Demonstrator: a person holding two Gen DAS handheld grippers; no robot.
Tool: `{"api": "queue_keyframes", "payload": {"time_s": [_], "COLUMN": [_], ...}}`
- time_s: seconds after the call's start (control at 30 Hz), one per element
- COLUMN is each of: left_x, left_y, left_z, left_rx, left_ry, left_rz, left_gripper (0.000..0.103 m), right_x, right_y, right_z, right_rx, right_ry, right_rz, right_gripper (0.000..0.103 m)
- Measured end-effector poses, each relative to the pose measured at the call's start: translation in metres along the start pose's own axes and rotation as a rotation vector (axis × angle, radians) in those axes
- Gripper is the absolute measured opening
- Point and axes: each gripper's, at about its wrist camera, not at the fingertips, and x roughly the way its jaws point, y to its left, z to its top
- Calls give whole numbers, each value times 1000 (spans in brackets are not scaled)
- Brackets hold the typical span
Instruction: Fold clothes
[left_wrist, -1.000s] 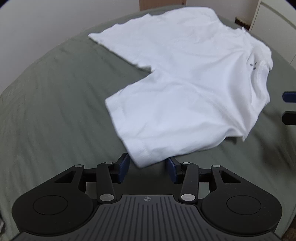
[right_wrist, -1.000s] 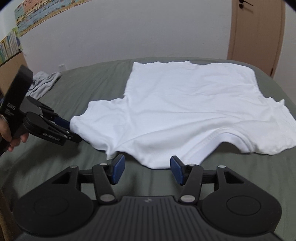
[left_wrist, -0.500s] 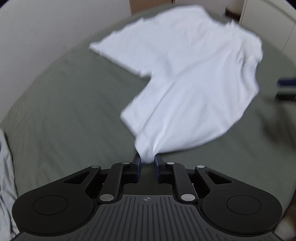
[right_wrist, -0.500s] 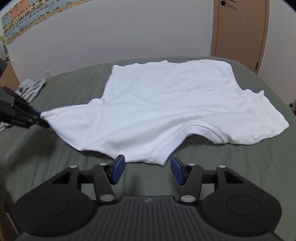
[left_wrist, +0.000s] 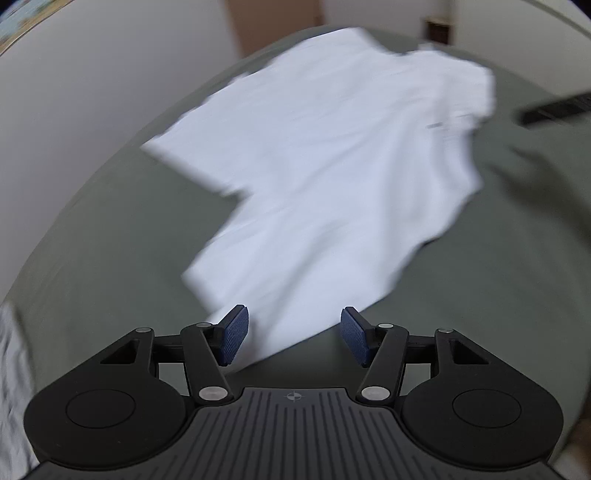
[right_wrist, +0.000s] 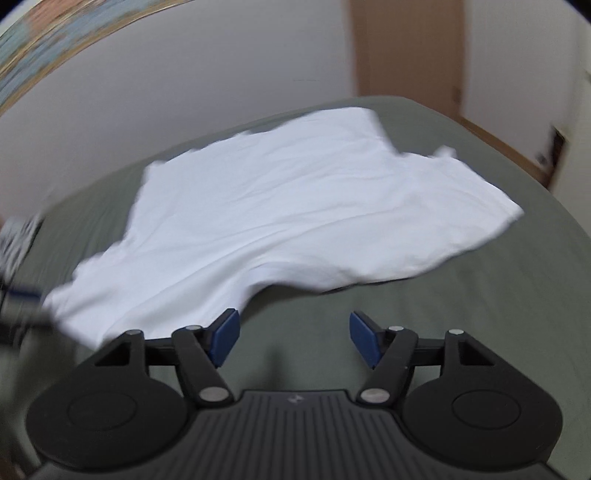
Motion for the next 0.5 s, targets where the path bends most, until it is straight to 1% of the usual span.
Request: {"api": "queue_keyframes", "payload": {"time_s": [0.07,0.13,0.2,0.33,0.4,0.47,0.5], "left_x": [11,20,23,22,20,22,22], "left_y": [-21,-30,-37,-47,-47,-48,-48], "left_z": [17,29,43,62,67,72,74], "left_rx": [-17,-61,-96,-137,-153,-175,-182], "left_ry": [3,-3,-19,-58,-68,-76,-77], "left_rz": [-92,-136,-132,-126,-129,-127,-127], "left_gripper": [54,54,54,54,54,54,54], "right_x": [6,16,27,48,61,73,80], "right_y": [-23,-52,-80,-105,-114,-118,-120], "right_z": [11,20,29,33,33,32,32], "right_rx": [95,203,308,406,446,476,491], "right_ry": [4,11,17,27,37,49,55], "right_rz": [-1,-7,-13,-19,-8,10,18], "right_gripper": [69,69,69,67,59,53,51]}}
